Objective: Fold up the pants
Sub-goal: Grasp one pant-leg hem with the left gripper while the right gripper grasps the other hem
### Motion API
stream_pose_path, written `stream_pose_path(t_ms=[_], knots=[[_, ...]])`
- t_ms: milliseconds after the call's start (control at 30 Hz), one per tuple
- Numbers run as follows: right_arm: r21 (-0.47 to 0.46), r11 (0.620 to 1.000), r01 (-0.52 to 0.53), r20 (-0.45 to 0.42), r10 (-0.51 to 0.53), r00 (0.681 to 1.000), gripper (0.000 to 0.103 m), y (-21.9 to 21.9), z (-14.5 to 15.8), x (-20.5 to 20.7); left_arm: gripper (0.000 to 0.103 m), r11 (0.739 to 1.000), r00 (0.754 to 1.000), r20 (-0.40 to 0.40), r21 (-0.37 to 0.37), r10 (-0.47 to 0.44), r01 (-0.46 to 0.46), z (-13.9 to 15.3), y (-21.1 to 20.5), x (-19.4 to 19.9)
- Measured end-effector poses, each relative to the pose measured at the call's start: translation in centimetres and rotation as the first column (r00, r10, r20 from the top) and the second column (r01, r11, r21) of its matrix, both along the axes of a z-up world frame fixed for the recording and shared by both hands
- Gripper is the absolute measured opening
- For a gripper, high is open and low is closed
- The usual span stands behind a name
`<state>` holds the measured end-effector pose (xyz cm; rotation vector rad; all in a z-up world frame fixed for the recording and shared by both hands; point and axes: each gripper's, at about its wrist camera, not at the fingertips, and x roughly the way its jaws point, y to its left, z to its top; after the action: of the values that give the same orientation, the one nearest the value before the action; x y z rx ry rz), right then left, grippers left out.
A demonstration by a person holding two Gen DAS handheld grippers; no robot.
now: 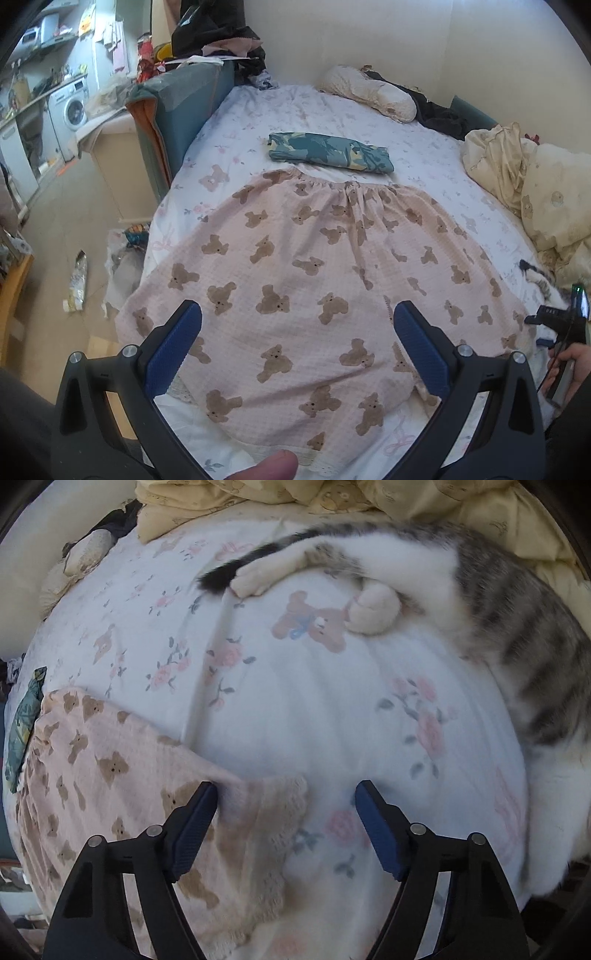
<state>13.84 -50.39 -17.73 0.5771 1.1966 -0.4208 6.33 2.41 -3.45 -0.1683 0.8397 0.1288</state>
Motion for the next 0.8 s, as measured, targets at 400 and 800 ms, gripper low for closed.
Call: stream_pose_path(t_ms=[400, 800], knots=[[0.005, 0.97, -0.243, 0.239, 0.235, 0.942, 0.004, 6.4, 6.3, -0.6, 0.102, 0.998, 1.0, -0.008, -0.056, 0.012, -0.012, 0.4, 0.7, -0.1], [0.205, 0.584, -0.786, 0.403, 0.682, 0.611, 0.003, 26.4, 7.5, -7.0, 0.102, 0.999, 0.999, -0.004, 0.001, 0.045, -0.045, 0.7, 1.4, -0.4]])
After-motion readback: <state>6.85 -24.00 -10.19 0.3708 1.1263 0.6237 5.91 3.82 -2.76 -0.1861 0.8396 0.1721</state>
